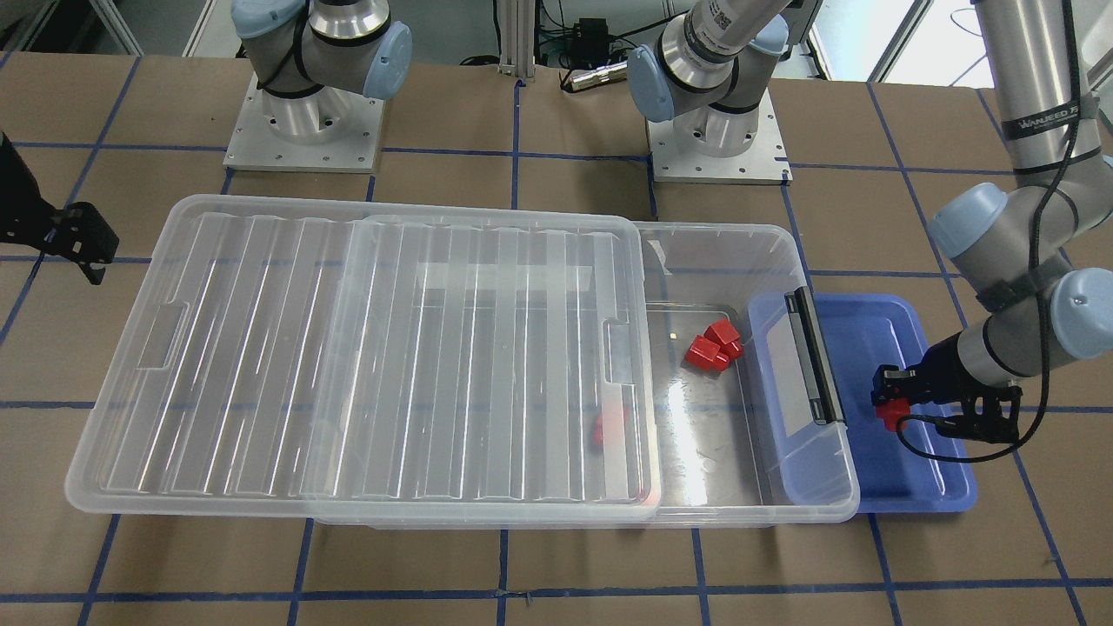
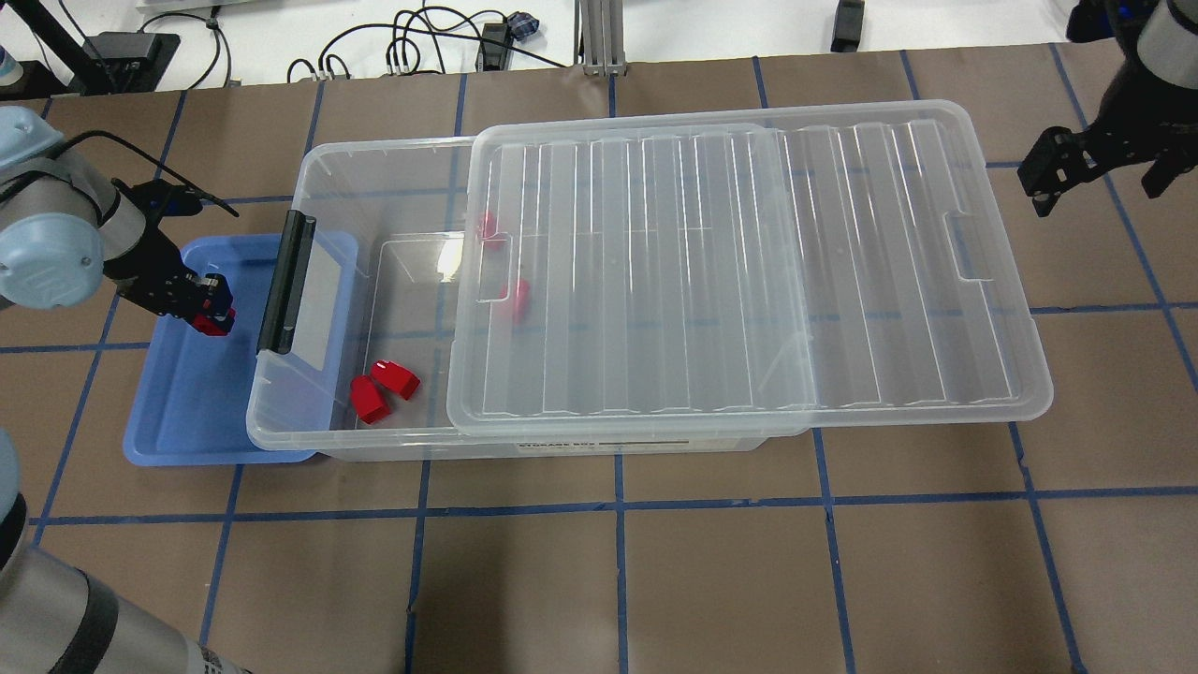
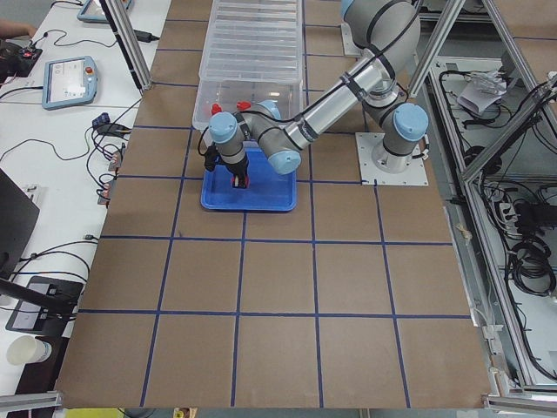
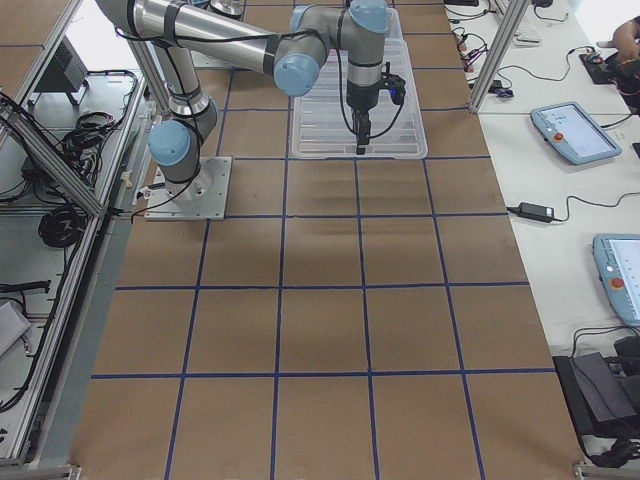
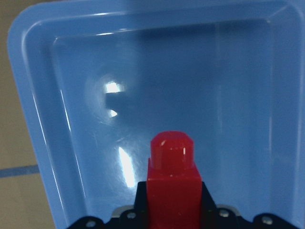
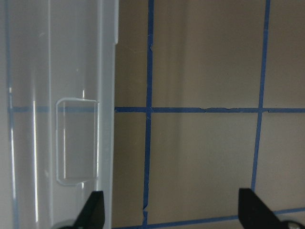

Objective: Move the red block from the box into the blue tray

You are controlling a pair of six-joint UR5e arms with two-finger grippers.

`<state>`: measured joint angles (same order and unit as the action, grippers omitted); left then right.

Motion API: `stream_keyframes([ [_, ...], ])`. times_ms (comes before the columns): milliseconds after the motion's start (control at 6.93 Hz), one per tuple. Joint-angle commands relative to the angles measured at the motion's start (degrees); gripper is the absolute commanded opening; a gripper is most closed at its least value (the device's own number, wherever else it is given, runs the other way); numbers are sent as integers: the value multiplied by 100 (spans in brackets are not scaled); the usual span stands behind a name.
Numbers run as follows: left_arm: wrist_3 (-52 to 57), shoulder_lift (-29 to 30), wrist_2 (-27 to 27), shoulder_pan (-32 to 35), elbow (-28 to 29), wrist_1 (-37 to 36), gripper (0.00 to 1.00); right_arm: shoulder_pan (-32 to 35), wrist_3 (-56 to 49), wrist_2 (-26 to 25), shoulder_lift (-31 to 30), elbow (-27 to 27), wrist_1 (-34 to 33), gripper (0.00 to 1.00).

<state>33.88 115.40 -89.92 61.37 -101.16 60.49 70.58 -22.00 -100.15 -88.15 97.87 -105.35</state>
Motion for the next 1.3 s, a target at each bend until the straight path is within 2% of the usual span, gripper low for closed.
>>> stream_keyframes([
  [0,-30,-34,27,76,0,-99,81,-597,-454,153,-62,669,-791,100],
  [144,-92,-270,44,260,35,206,89,-589,-437,345,-18,907,-1055,100],
  [289,-319,-507,36,471,227,836,89,-598,-420,565,26,970,-1249,100],
  [722,-1197,-1386,36,1190,1499,3182,89,-537,17,864,175,1076,-1234,100],
  [1010,-2669,-1949,-34,2216,1697,3435,100,-205,405,883,166,1085,-1268,100],
  [1155,-3050,-2256,-52,2796,1731,3243,100,93,746,875,175,1085,-1277,100],
])
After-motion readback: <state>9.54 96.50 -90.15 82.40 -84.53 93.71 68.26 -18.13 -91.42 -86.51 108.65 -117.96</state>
